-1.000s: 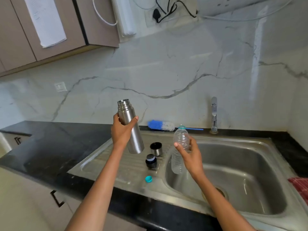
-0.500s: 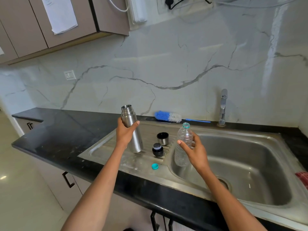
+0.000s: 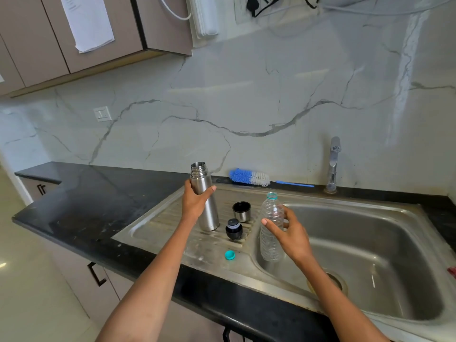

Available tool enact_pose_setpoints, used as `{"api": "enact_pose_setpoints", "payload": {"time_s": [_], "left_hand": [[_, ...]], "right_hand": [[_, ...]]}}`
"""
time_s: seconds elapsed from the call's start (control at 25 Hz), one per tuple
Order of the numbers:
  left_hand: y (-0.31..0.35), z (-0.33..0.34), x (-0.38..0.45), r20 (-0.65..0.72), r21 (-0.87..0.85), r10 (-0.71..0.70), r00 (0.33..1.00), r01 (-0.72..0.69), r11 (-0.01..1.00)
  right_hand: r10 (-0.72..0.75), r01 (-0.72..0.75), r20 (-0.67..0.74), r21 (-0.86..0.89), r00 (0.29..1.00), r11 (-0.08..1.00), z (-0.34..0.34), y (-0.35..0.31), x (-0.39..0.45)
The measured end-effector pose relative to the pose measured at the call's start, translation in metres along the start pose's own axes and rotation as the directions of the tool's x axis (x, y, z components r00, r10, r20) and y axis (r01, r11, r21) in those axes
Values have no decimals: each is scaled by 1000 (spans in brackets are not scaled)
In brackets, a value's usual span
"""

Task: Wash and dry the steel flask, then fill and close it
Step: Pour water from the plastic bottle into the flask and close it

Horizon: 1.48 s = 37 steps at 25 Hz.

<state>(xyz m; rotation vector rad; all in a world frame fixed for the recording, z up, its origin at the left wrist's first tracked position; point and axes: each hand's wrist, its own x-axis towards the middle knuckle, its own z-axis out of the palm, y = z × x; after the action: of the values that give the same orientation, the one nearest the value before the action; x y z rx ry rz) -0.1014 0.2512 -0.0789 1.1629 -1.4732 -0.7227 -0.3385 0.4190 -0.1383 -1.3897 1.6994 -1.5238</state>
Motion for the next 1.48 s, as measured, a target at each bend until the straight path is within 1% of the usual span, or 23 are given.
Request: {"api": "enact_pose_setpoints", "payload": {"time_s": [0.24, 0.4, 0.52, 0.64, 0.68, 0.72, 0.8, 0.84, 0.88, 0.92, 0.96, 1.0, 1.04, 1.08, 1.16, 1.32, 1.4, 1.48], "left_hand": [[-7, -1, 12, 20, 35, -13, 1000, 12, 999], [-11, -1, 12, 43, -10, -29, 999, 29, 1000], [-11, -1, 9, 57, -14, -61, 997, 62, 998], [-12, -6, 2, 91, -70, -87, 992, 93, 993], [-11, -9, -6, 50, -91, -84, 995, 88, 992], [-10, -12, -17, -25, -102, -71, 997, 68, 992], [-9, -17, -49, -187, -53, 23, 982, -33, 998], [-9, -18, -67, -199, 5, 82, 977, -83, 997], [-9, -18, -82, -124, 78, 129, 984, -120, 990], [-8, -17, -95, 18, 190, 147, 989, -148, 971], [-8, -15, -105, 184, 330, 113, 976, -170, 929], [-8, -11, -112, 323, 461, 45, 945, -199, 865], [-9, -8, -116, 407, 555, -10, 913, -239, 797], [-11, -5, -118, 454, 608, -42, 890, -275, 744], [-13, 2, -121, 493, 651, -48, 869, -331, 683], [-18, 8, -118, 502, 691, -13, 864, -392, 607], [-23, 9, -118, 508, 680, -5, 862, -397, 617], [-28, 9, -119, 508, 655, 0, 861, -386, 649]], "right_hand": [[13, -13, 22, -20, 1000, 1000, 2, 2, 7], [15, -13, 35, -37, 999, 999, 1, 5, 7], [19, -18, 31, -44, 999, 999, 0, 7, 6], [26, -24, 40, -52, 999, 998, -2, 8, 4], [27, -25, 41, -60, 999, 998, -2, 9, 4], [28, -25, 45, -68, 999, 997, -2, 9, 4], [31, -26, 56, -85, 998, 996, -3, 10, 3], [31, -24, 61, -97, 998, 995, -3, 10, 3], [28, -21, 67, -111, 997, 994, -4, 10, 2], [25, -15, 74, -124, 997, 992, -5, 10, 2], [24, -13, 80, -139, 997, 990, -5, 9, 2], [24, -10, 86, -155, 996, 988, -6, 9, 1], [24, -8, 92, -174, 996, 985, -7, 10, 1], [24, -4, 97, -193, 995, 981, -7, 10, 0], [28, -4, 104, -230, 994, 973, -9, 11, -1], [43, -12, 110, -263, 993, 965, -12, 9, -2], [49, -17, 117, -263, 992, 965, -12, 10, -2], [57, -22, 124, -264, 991, 964, -12, 11, -1]]}}
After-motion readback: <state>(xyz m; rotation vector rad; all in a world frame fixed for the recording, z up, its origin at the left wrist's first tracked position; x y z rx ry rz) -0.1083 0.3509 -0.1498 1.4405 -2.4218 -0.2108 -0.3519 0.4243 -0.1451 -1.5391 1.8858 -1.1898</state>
